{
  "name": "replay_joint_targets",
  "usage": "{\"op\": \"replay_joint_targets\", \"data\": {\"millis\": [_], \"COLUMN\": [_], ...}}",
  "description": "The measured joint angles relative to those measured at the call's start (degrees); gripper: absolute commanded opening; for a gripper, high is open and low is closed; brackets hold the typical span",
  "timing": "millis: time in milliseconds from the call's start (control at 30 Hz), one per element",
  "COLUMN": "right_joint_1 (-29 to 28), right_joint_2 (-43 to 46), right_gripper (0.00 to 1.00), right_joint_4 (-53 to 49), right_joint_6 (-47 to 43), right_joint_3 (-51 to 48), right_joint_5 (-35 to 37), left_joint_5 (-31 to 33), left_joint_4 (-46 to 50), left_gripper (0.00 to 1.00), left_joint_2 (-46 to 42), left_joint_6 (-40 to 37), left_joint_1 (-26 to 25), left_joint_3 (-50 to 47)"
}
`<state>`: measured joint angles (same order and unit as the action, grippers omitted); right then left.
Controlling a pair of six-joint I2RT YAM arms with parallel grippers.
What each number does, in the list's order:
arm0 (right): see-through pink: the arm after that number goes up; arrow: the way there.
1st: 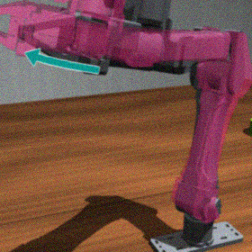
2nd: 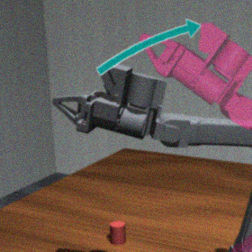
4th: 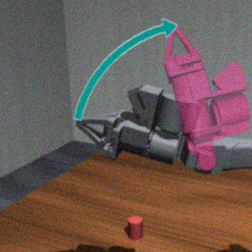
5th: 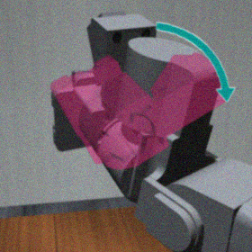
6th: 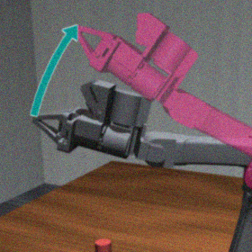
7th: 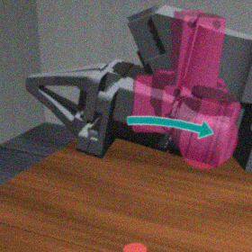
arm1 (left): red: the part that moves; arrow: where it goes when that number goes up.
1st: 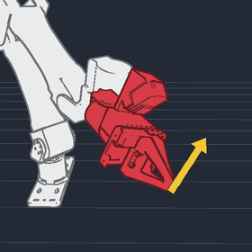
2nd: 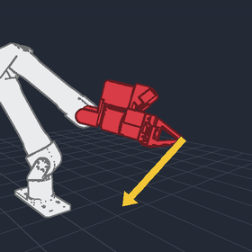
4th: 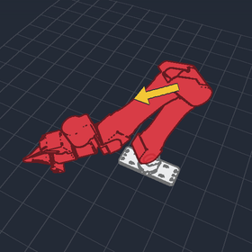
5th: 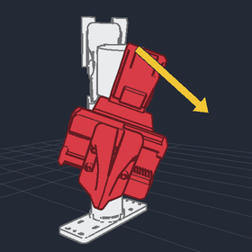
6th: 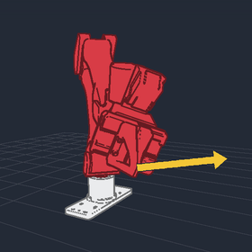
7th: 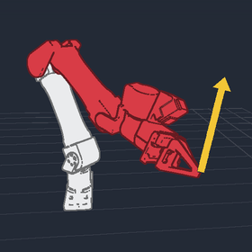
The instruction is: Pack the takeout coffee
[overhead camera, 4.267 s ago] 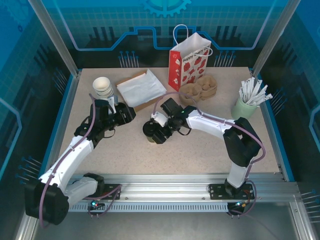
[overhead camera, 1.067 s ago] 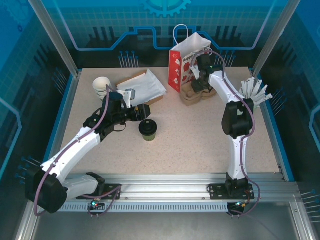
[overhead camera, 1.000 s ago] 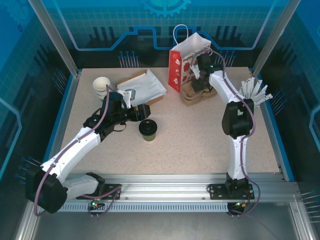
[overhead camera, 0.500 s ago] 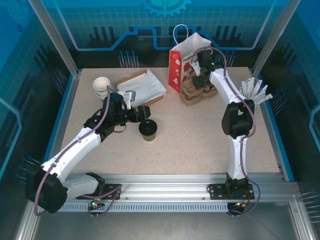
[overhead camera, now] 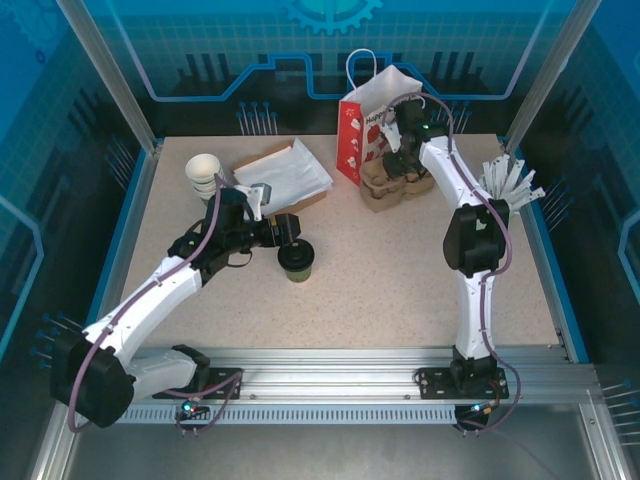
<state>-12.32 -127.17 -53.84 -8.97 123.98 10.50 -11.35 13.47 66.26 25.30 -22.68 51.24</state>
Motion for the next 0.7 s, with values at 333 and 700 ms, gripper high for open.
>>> {"op": "replay_joint_targets", "data": {"millis": [333,700], "right_joint_1": [-4.0,-22.7], "right_joint_2": [24.6,43.2], "right_gripper": [0.41,0.40], "right_joint_4": [2.4,8.4], "right_joint_6": [5.7,24.2], "right_joint_3": [-21.6,-56.3], "right_joint_5": [1.2,6.6], "left_joint_5": [1.5,3.8], "left_joint_4": [-0.3,-1.5], "left_gripper": [0.77,0.77], "left_joint_2": [-1.4,-2.7], "left_joint_6": [0.0,-0.2], "left_joint_1": [0.0,0.0], "left_joint_3": [-1.5,-4.0]}}
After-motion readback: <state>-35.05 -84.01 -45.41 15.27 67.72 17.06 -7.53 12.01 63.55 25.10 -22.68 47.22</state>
